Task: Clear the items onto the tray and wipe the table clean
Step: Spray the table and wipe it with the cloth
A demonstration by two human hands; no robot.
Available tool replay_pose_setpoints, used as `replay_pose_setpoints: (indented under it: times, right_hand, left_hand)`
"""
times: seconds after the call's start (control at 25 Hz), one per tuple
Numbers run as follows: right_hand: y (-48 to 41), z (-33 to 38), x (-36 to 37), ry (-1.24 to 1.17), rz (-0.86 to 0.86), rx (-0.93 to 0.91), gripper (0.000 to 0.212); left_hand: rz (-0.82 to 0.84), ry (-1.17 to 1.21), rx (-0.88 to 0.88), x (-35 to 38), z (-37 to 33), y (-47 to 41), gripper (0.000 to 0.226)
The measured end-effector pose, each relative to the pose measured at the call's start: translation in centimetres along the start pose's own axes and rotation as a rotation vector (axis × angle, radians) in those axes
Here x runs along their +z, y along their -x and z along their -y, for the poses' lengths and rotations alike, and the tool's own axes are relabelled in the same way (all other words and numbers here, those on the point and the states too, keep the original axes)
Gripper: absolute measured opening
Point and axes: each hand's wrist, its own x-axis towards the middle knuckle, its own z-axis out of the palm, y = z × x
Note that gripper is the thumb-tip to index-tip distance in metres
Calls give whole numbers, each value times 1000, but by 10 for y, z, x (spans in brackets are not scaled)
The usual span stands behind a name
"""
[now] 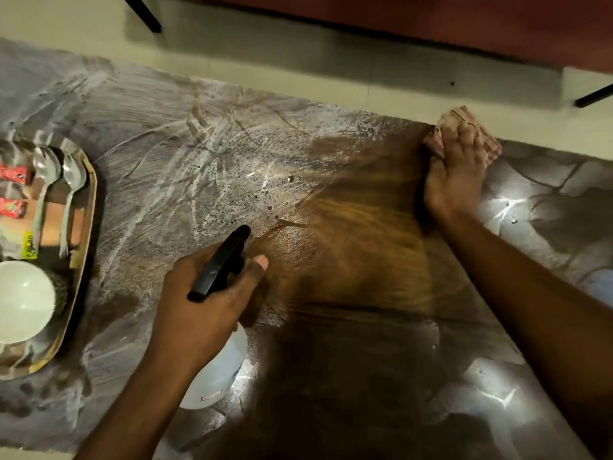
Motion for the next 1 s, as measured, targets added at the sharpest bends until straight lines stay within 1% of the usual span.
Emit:
replay_pose_setpoints:
  times: [0.04,0.08,0.12,0.16,0.2,0.28,0.36,0.4,0.44,0.48,0.52,0.6,0.64,0.72,0.76,0.8,0.84,0.88,0.92,0.96,1.0]
  right_hand:
    - [2,19,10,-22,-30,97,66]
    - [11,40,23,-18,-39,112,66]
    - [29,62,38,-5,-19,44,65]
    - [51,82,54,11,35,-101,64]
    - [76,100,68,30,120,-296,62]
    - [120,122,90,108,358,-731,62]
    - [128,118,92,254,568,-1172,64]
    - [112,109,85,311,590,-1333,65]
    - [89,97,77,337,566,-1384,66]
    - [64,85,69,352,507,-1323,65]
    - [37,71,60,352,434,-1177,65]
    - [-7,51,39,270,272,-788,63]
    - [-17,51,32,177,195,-584,62]
    - [-15,75,34,4,63,-201,62]
    - [-6,95,40,-43,27,-77,64]
    - [9,117,51,-41,24,-64,64]
    - [30,137,64,2,56,-151,64]
    - [58,155,77,59,114,-320,64]
    - [88,170,90,97,198,-527,64]
    - [119,178,101,135,314,-754,66]
    - [147,179,110,183,438,-1012,66]
  left_hand:
    - [-4,11,-5,3,-3,-3,22]
    - [-13,20,-8,5,-5,-6,23]
    - [-24,22,-9,6,-8,-9,24]
    - [-33,18,-6,7,-11,-13,24]
    - [-43,10,1,7,-14,-17,24]
    - [-49,-5,19,6,-18,-24,22]
    - [-56,3,14,2,-22,-27,10]
    - [-60,-1,11,0,-23,-28,7]
    - [-61,-8,9,-3,-22,-28,9]
    - [-63,-8,2,-6,-20,-27,10]
    - [-66,-11,-5,-10,-18,-27,10]
    - [-82,-55,-25,-17,-10,-26,17]
    - [-95,-69,-40,-21,-5,-26,23]
    - [-117,-67,-65,-29,2,-26,34]
    - [-122,-57,-79,-31,4,-26,38]
    - [-124,-48,-84,-36,6,-26,36]
    - [-118,-39,-85,-41,8,-26,32]
    - [-111,-30,-77,-46,9,-25,27]
    - [-104,-18,-66,-53,12,-25,22]
    - [-101,-14,-45,-60,15,-24,20]
    - [-90,-23,-18,-66,20,-23,24]
